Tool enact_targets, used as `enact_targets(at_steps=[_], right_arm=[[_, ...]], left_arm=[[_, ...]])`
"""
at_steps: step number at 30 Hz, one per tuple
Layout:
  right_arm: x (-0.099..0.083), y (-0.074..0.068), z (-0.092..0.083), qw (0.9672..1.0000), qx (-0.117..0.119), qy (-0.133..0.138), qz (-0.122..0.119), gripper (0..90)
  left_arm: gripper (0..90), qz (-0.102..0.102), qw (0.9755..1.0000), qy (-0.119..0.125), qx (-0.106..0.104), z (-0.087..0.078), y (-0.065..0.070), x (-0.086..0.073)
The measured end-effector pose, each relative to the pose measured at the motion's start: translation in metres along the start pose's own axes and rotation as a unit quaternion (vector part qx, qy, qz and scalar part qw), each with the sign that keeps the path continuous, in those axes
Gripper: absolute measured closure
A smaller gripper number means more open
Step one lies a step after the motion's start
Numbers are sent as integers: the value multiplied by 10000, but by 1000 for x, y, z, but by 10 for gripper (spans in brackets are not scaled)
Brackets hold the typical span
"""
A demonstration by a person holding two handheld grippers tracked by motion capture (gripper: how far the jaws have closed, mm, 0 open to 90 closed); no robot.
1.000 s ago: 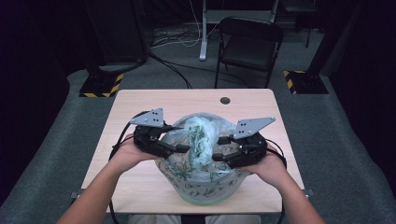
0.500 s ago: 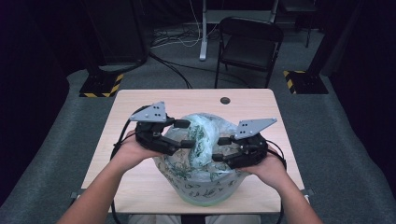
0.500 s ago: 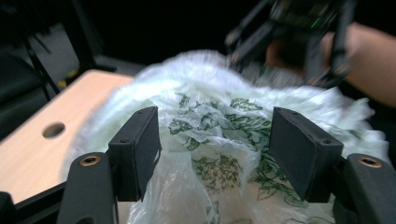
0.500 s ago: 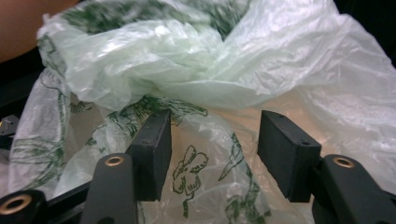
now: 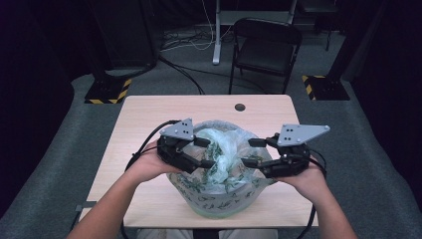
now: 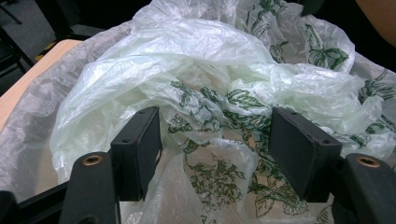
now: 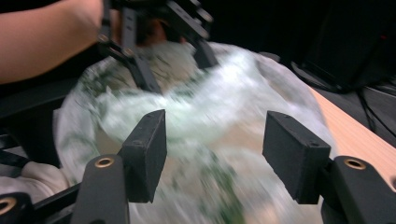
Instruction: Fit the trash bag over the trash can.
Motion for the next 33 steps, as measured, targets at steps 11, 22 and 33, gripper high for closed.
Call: enact_targets(at_steps=[11, 22, 33], right_arm=[[-49, 23, -28, 9993, -83, -145, 326, 386], [-73, 26, -4, 9993, 110, -296, 208, 851], [-74, 23, 15, 9983, 378, -420, 124, 847]], left_arm=[[353, -16, 10000, 28, -52, 4, -2, -3], [350, -18, 10000, 57, -66, 2, -3, -3], [350, -40, 10000, -11, -27, -4, -4, -8]])
Point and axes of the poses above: each handheld gripper's, and its own axes: z roughly forward along the jaws, x roughly out of its top, y roughly to its right, the point moved 1 cm from there along z, roughly forward along the jaws, and after that the axes turned 10 degrees about z, right-handed, at the moved point
